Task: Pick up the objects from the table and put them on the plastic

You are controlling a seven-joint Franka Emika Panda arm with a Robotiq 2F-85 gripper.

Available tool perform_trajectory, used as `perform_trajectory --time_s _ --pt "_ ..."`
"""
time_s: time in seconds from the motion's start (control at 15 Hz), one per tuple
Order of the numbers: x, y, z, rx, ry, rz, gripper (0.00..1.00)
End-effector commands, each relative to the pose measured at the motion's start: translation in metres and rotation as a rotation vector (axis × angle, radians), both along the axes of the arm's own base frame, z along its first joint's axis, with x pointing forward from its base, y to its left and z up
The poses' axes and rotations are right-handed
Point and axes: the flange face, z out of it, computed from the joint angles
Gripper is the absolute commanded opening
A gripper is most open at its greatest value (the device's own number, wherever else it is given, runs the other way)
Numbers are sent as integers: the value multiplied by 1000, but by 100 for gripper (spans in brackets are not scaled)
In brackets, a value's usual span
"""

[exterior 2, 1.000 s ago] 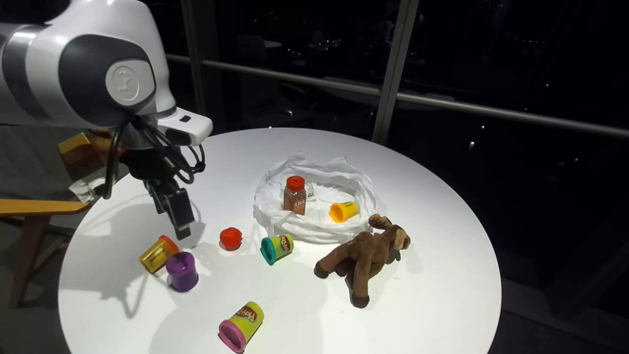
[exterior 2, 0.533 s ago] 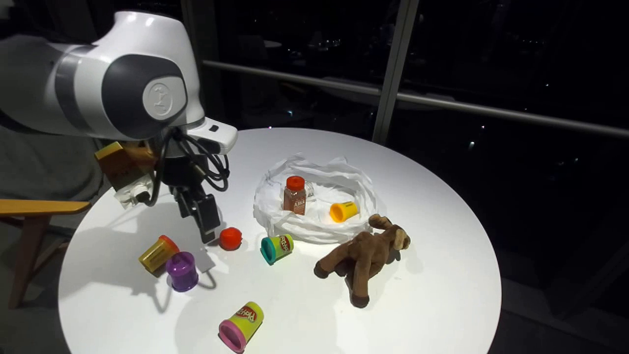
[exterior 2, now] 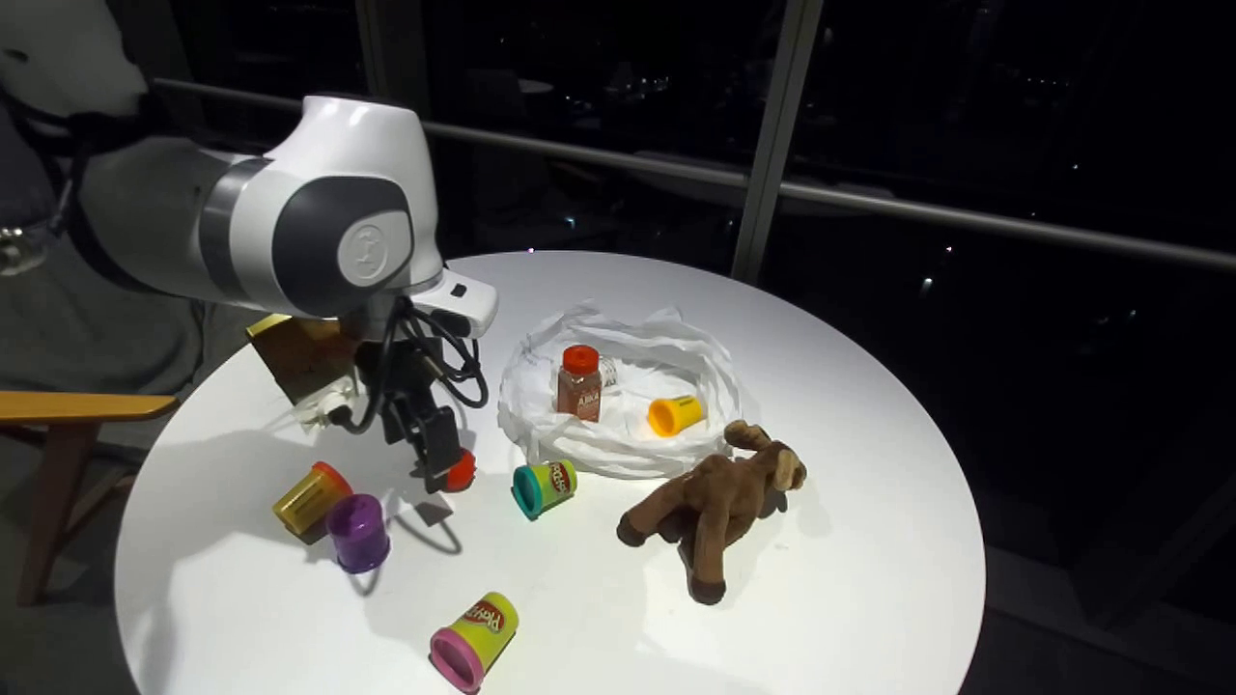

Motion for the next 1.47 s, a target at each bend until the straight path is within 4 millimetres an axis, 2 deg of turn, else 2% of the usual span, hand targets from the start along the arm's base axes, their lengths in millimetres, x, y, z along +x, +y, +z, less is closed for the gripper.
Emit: perform_trajectory --time_s 0.0,0.27,0.33,0.4,0.8,0.93,1.13,1.27,1.4 --pt "19 -4 -9 -2 5 -15 100" --pt "33 -12 -13 -16 -8 -38 100" --pt "36 -14 -13 -16 -7 -41 75" --pt "37 -14 -13 -16 -7 -42 74" --pt "30 -7 -13 15 18 -35 28" --pt "29 -9 -7 23 13 -48 26" --pt "36 -14 28 41 -37 -76 26" --pt "48 -17 64 46 -99 -86 26" --pt "70 -22 99 47 -164 -87 26"
